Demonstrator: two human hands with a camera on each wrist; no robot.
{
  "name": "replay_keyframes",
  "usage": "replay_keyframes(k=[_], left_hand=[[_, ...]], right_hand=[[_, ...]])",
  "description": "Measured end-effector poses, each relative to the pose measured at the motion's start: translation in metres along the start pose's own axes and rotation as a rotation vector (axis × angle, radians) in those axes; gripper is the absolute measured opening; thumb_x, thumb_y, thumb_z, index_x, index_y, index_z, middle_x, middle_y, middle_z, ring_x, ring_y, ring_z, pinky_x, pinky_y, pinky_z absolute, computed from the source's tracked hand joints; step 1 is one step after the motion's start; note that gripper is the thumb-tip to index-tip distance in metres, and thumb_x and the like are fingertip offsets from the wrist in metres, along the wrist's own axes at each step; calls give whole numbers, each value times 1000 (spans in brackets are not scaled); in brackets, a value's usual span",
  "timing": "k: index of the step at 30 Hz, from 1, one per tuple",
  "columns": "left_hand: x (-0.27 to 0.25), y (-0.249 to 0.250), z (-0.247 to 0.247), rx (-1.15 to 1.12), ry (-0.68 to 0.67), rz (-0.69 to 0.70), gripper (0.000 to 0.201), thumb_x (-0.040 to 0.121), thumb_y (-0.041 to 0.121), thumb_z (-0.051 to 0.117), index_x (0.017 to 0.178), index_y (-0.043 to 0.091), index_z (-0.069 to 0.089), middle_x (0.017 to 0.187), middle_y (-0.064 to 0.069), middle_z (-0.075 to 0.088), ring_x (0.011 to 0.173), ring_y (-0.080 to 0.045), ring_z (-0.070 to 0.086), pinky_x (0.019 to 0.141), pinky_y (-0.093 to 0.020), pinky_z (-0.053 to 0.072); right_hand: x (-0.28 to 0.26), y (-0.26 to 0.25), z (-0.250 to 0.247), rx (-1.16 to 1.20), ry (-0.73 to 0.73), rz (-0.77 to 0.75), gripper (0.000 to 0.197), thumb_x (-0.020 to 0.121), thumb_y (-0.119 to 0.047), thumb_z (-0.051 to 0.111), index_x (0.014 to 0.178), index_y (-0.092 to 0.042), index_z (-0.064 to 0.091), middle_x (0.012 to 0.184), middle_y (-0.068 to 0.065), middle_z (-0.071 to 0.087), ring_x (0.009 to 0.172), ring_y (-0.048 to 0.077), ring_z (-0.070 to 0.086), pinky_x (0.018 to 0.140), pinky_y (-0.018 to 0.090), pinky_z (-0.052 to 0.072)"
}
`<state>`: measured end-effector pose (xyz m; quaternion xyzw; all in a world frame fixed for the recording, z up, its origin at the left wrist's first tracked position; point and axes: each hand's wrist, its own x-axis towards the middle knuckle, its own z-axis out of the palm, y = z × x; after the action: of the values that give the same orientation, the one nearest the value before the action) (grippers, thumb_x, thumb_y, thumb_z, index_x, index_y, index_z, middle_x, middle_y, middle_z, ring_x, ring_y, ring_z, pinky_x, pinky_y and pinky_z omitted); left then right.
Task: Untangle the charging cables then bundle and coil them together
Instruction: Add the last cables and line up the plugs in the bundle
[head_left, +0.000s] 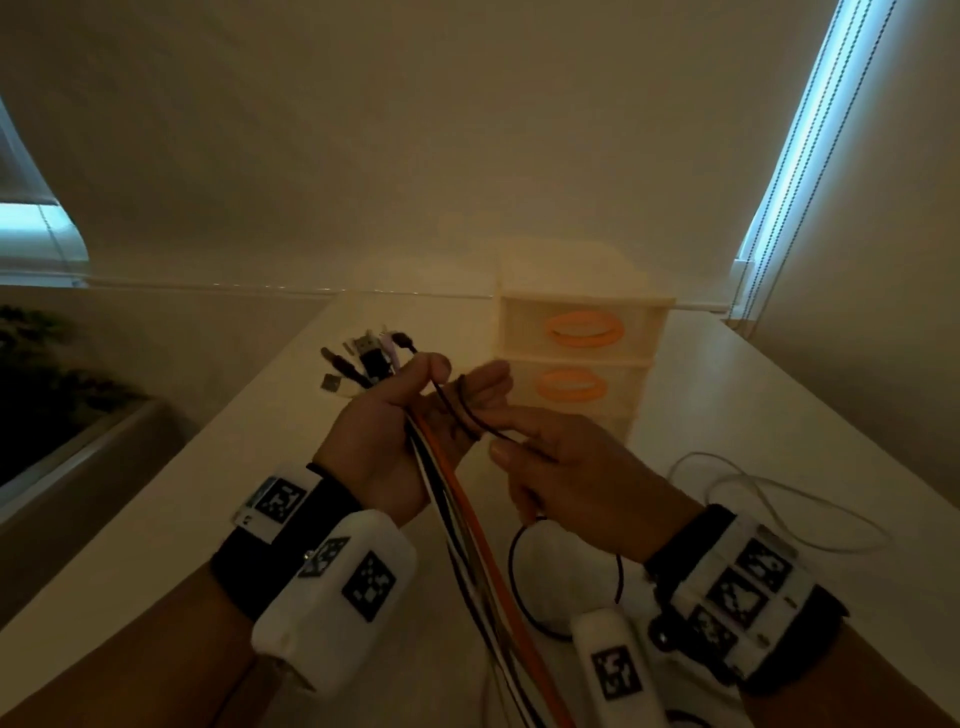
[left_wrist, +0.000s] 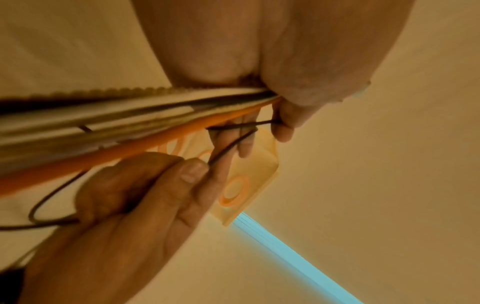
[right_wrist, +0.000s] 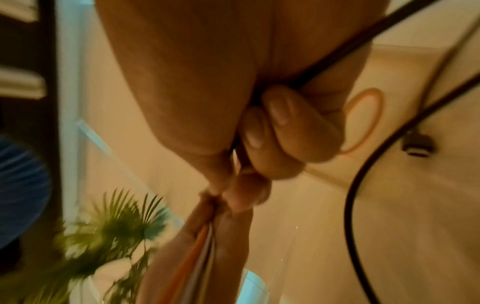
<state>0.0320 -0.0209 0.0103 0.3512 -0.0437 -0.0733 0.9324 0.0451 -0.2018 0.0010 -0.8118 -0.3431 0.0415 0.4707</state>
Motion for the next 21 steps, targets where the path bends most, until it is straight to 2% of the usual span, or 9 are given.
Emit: replay_keyframes(k=[1, 3, 4, 6, 9, 12, 17, 21], left_hand=[[1, 1, -1, -72, 25, 26, 35, 105, 30, 39, 77, 12, 51, 116, -21, 69, 108, -32, 69, 87, -40, 59], [2, 3, -1, -145, 70, 60, 35, 104, 27, 40, 75, 12, 51, 90, -10, 69, 83, -25, 72, 68, -32, 60], [3, 4, -2, -152, 77, 64, 34, 103, 26, 40, 74, 13, 51, 80, -5, 63, 70, -20, 67, 60, -28, 56], [4, 5, -3, -142, 76, 61, 32, 101, 25, 41, 73, 14, 51, 69, 1, 47, 56, -14, 51, 53, -24, 45], [3, 5, -4, -136, 48, 62, 29, 98, 24, 43, 72, 14, 51, 67, 2, 42, 51, -12, 43, 50, -23, 40], [2, 9, -4, -161, 12, 77, 28, 98, 24, 42, 73, 14, 50, 68, 2, 45, 52, -11, 46, 50, -22, 43], [3, 12, -5, -169, 33, 101, 34, 103, 26, 37, 74, 15, 50, 66, 2, 48, 52, -11, 50, 50, -23, 47], [2, 13, -5, -165, 67, 125, 34, 103, 27, 37, 74, 16, 50, 62, 5, 44, 48, -9, 44, 46, -21, 42]], right_hand=[[-1, 4, -5, 132, -67, 109, 25, 104, -24, 48, 122, -23, 65, 52, -3, 50, 45, 7, 45, 45, 18, 35], [-3, 13, -17, 253, -132, 279, 30, 104, -32, 46, 103, -13, 69, 54, 1, 35, 44, 11, 30, 41, 23, 24], [-4, 17, -22, 230, -128, 336, 35, 103, -36, 46, 92, -11, 68, 55, 0, 32, 46, 11, 27, 43, 24, 22], [-5, 24, -26, 147, -72, 373, 37, 103, -37, 46, 83, -13, 65, 55, -3, 32, 46, 10, 27, 45, 25, 22], [-4, 24, -24, -11, -30, 290, 32, 105, -30, 45, 87, -17, 68, 56, -7, 37, 45, 3, 33, 47, 20, 30], [-4, 21, -18, 84, -53, 235, 25, 105, -23, 45, 99, -12, 67, 52, -10, 36, 44, 5, 31, 43, 18, 28], [-8, 23, -26, 250, -255, 353, 25, 103, -16, 45, 92, -8, 66, 56, -1, 40, 46, 9, 28, 44, 22, 21], [-12, 29, -33, 255, -289, 423, 27, 102, -11, 42, 87, -5, 64, 56, 2, 47, 44, 11, 33, 43, 22, 29]])
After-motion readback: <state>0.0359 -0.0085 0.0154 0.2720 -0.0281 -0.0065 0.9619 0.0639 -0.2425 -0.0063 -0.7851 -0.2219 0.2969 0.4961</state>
